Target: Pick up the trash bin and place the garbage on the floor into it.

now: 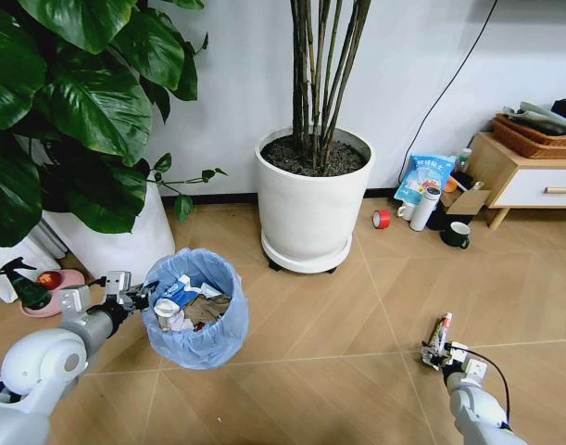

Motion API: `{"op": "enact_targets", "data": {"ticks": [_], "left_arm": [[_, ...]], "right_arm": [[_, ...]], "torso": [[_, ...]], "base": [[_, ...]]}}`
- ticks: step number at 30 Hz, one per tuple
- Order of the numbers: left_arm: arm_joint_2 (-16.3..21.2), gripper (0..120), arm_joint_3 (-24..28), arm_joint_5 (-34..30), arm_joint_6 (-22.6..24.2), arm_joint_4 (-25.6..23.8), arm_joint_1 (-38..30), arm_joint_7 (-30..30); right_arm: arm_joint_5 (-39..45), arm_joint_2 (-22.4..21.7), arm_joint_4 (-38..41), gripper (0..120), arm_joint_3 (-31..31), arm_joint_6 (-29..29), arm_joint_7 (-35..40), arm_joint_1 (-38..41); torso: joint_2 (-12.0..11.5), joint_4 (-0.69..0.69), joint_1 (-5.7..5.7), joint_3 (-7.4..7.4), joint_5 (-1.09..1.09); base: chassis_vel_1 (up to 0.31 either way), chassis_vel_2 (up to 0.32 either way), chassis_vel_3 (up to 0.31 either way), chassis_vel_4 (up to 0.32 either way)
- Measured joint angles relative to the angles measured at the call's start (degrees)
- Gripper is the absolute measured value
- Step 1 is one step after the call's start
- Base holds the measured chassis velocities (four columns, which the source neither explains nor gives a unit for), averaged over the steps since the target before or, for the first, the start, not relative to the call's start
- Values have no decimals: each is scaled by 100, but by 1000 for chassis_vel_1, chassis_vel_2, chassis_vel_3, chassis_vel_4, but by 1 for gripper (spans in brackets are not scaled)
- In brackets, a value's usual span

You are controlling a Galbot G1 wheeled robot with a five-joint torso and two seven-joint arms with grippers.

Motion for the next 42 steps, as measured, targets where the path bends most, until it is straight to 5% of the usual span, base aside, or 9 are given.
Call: {"op": "enact_targets", "data": {"ticks": [18, 27, 35, 42], "left_arm": [[-29, 0, 62, 4, -7, 10, -52, -12], [-39, 0, 49, 4, -7, -15, -33, -8], [-88, 0, 83, -18, -7, -123, 27, -140], [-133, 0, 146, -16, 5, -181, 71, -241]], "right_arm": [[18, 23, -105, 9, -42, 15, 2, 62], [-3, 49, 110, 0, 18, 22, 56, -23], [-288, -110, 1833, 0, 232, 59, -44, -486], [-519, -323, 4152, 0, -35, -87, -95, -999]], "torso": [[0, 0, 0, 0, -3], [0, 0, 0, 0, 4], [0, 0, 0, 0, 0], [0, 0, 0, 0, -6]], "base": [[0, 0, 0, 0], [0, 0, 0, 0], [0, 0, 0, 0], [0, 0, 0, 0]]}}
